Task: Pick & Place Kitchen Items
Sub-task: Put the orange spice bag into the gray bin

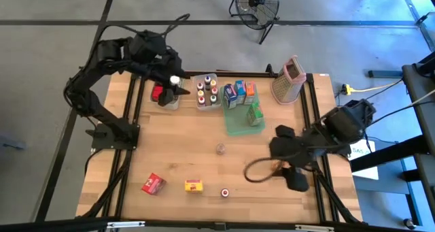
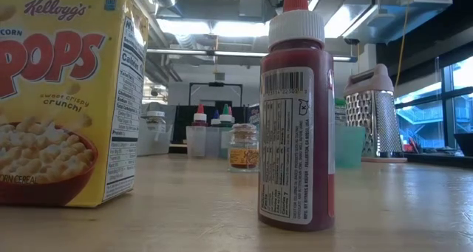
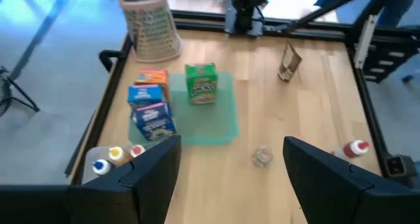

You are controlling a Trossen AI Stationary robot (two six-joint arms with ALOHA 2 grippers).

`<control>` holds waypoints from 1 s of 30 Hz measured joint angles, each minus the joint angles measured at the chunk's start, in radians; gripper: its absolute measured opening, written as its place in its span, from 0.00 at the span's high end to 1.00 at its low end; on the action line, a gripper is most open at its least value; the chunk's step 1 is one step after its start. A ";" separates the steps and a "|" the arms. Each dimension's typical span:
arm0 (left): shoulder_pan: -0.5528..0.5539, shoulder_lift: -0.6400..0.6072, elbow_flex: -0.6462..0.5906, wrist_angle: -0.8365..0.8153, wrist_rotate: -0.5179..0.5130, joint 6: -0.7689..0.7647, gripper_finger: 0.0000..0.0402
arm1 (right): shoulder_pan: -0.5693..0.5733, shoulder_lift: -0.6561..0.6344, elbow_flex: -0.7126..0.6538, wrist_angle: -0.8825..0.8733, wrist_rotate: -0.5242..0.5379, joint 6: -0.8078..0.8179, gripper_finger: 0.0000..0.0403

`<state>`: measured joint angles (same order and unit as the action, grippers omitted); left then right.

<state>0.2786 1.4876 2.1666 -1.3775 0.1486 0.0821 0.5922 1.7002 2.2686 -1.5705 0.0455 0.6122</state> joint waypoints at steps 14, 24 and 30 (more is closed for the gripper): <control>-0.119 0.030 0.000 -0.012 -0.009 -0.081 0.35 | 0.072 -0.336 -0.614 -0.003 0.030 0.236 0.38; -0.172 0.041 0.000 -0.009 -0.140 -0.214 0.35 | 0.072 -0.384 -0.866 0.003 -0.001 0.127 0.38; -0.268 0.043 0.000 -0.009 -0.230 -0.264 0.35 | 0.062 -0.385 -0.988 0.050 0.004 0.078 0.38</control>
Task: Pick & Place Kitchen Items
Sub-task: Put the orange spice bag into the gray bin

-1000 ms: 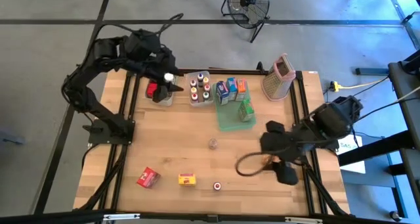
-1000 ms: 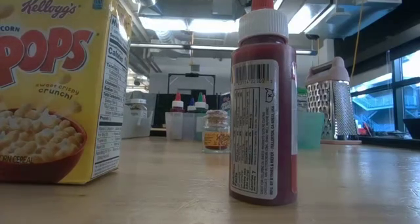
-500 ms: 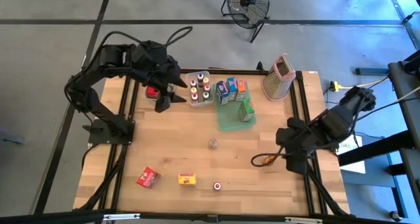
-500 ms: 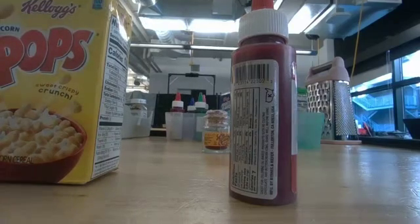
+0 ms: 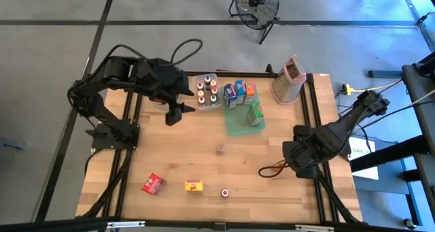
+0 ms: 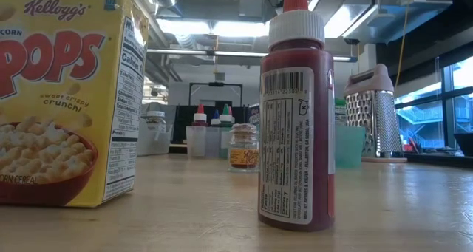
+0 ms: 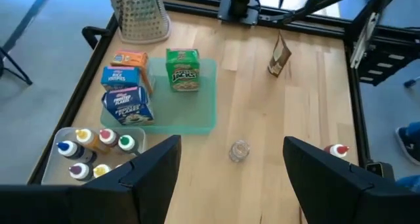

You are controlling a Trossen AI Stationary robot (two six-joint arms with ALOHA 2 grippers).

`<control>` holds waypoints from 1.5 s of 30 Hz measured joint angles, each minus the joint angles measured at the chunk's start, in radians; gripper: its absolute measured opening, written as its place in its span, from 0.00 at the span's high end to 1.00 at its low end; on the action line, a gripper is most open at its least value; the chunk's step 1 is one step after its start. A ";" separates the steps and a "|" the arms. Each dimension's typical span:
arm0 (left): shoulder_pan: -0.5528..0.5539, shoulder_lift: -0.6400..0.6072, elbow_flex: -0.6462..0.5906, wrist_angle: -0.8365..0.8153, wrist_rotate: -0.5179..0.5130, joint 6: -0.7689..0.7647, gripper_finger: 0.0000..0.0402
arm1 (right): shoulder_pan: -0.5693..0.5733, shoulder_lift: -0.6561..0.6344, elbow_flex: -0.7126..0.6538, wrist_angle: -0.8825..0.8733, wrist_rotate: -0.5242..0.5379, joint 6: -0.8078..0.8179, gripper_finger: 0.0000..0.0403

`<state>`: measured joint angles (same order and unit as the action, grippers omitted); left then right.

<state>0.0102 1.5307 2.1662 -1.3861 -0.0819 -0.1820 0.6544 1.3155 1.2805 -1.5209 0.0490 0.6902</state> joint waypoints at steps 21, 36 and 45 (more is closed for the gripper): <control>-0.315 0.000 0.000 -0.001 -0.203 -0.086 0.35 | -0.065 -0.033 -0.188 0.203 -0.008 -0.189 0.38; -0.377 0.067 -0.001 -0.001 -0.273 -0.095 0.35 | -0.065 -0.032 -0.275 0.302 -0.051 -0.218 0.38; -0.375 0.103 0.000 -0.001 -0.267 -0.068 0.35 | -0.065 -0.032 -0.295 0.338 -0.053 -0.211 0.38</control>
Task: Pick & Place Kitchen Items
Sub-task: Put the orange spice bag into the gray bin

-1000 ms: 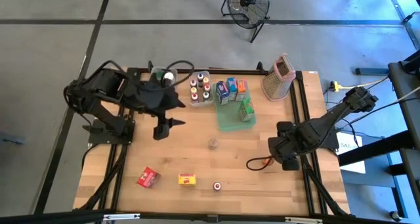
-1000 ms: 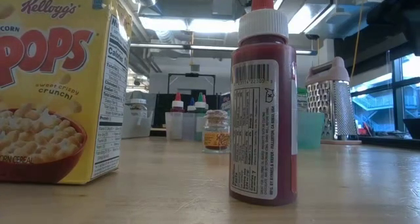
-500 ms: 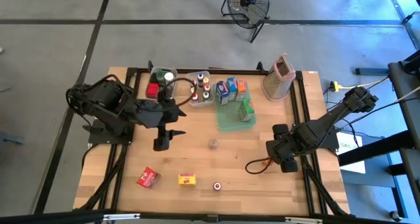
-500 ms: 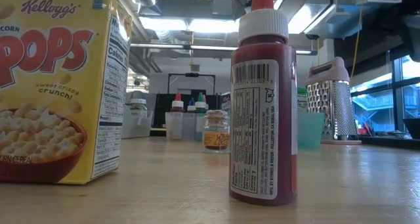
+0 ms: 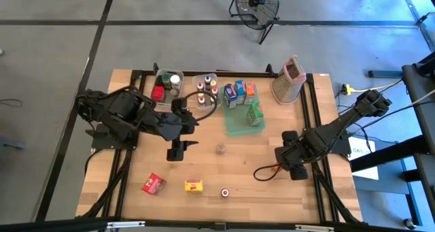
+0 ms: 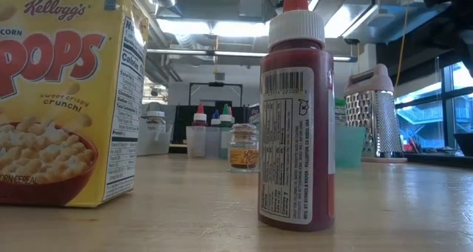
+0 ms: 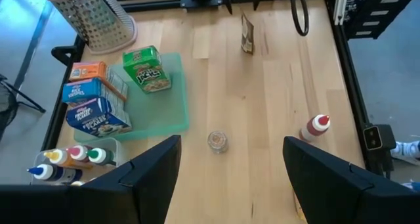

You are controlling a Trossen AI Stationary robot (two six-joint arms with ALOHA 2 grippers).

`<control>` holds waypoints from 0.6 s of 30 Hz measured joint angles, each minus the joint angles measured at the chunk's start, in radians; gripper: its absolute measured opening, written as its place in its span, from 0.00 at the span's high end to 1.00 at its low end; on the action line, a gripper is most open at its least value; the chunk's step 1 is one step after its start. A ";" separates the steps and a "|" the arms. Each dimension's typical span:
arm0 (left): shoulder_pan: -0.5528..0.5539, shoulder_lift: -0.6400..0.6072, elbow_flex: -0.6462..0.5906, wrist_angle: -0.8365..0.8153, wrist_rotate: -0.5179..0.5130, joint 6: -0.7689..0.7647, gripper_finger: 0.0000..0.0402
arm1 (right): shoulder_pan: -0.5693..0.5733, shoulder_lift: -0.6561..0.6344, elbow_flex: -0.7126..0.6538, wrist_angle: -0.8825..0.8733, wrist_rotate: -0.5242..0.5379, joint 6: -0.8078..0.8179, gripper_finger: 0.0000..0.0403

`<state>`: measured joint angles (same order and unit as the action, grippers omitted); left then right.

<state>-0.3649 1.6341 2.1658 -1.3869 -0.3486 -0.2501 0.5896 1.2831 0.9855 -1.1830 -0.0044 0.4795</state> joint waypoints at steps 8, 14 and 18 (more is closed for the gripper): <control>0.000 0.000 0.000 0.007 -0.001 -0.002 0.35 | 0.000 0.000 0.000 0.066 0.000 -0.022 0.38; 0.000 0.000 0.000 0.007 0.001 -0.014 0.35 | 0.000 0.000 0.000 0.068 0.000 -0.024 0.38; 0.000 0.000 0.000 0.007 0.002 -0.017 0.35 | 0.000 0.001 0.000 0.067 0.000 -0.024 0.40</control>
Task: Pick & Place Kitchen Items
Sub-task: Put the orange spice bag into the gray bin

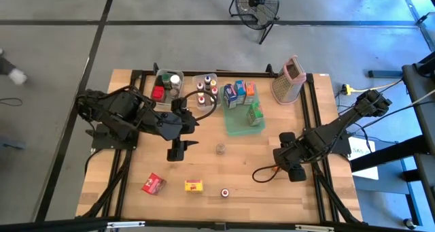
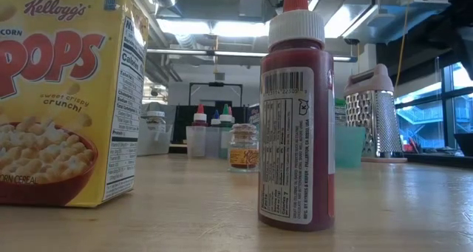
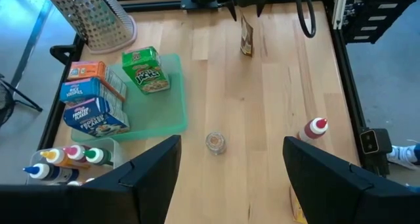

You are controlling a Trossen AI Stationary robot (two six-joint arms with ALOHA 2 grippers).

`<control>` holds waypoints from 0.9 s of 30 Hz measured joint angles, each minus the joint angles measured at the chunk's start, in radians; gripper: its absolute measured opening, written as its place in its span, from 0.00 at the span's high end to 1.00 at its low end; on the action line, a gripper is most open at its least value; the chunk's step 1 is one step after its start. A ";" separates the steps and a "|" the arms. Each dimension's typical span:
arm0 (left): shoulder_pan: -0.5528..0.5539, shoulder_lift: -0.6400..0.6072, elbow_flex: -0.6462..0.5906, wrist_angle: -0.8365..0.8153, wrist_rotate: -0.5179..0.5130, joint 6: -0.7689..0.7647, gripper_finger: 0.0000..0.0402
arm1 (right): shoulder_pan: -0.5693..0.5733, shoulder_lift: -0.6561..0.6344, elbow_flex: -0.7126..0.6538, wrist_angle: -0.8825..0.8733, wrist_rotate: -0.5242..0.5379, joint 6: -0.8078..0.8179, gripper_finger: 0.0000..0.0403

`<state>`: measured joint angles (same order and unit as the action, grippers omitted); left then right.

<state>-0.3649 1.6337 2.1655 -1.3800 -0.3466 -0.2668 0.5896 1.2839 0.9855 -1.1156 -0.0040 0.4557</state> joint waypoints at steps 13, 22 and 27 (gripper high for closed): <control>-0.017 0.000 0.000 0.000 0.000 -0.003 0.35 | 0.000 0.000 -0.044 0.045 0.008 0.000 0.50; -0.040 0.000 0.000 0.000 0.000 -0.004 0.35 | 0.000 0.000 -0.095 0.094 -0.001 0.024 0.51; -0.040 0.000 0.000 0.000 0.000 -0.012 0.35 | 0.000 0.000 -0.095 0.094 -0.029 0.026 0.54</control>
<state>-0.4053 1.6337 2.1658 -1.3800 -0.3462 -0.2788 0.5896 1.2842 0.8909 -1.0218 -0.0328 0.4820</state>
